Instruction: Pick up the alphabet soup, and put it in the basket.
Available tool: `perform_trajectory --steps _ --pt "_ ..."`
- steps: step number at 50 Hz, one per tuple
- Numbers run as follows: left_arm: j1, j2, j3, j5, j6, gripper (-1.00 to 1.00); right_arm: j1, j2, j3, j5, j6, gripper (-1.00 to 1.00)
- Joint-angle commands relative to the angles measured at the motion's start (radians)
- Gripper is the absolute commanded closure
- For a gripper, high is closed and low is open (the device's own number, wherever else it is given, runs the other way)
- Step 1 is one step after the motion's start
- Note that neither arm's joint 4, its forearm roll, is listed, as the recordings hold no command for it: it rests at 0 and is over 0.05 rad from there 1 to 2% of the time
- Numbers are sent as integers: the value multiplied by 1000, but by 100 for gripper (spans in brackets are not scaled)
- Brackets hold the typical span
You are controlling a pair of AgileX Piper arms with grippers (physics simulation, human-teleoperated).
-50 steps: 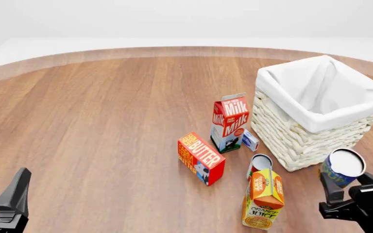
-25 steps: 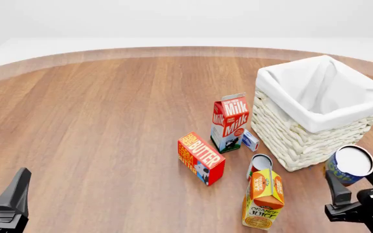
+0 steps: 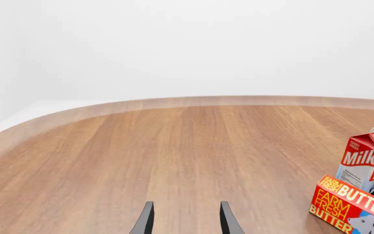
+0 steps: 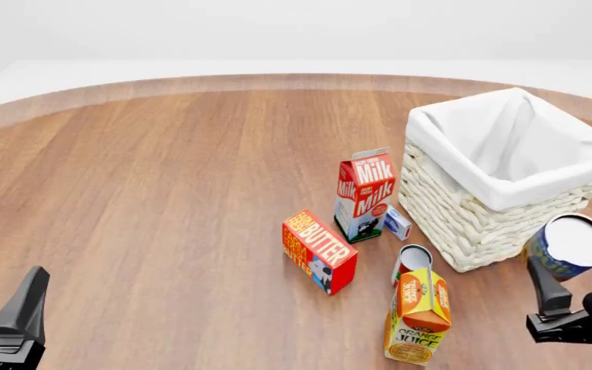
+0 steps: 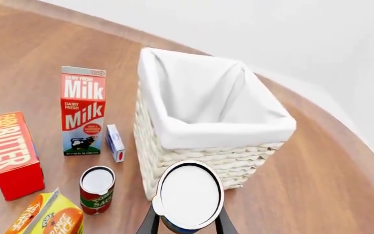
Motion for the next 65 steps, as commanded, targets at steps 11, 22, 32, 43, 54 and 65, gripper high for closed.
perform_trajectory --steps 11,22,32,43,54,65 --pt "0 0 0 0 0 -100 1 -18 -62 30 11 100" --pt "0 0 0 0 0 -100 6 35 -99 1 -10 100" --pt "0 0 0 0 0 -100 7 71 -144 -7 -11 100" --pt "0 0 0 0 0 -100 10 80 -199 12 -23 100" --pt "0 0 0 0 0 -100 18 115 -251 8 -30 100" --pt "0 0 0 0 0 -100 11 143 -302 16 -44 100"
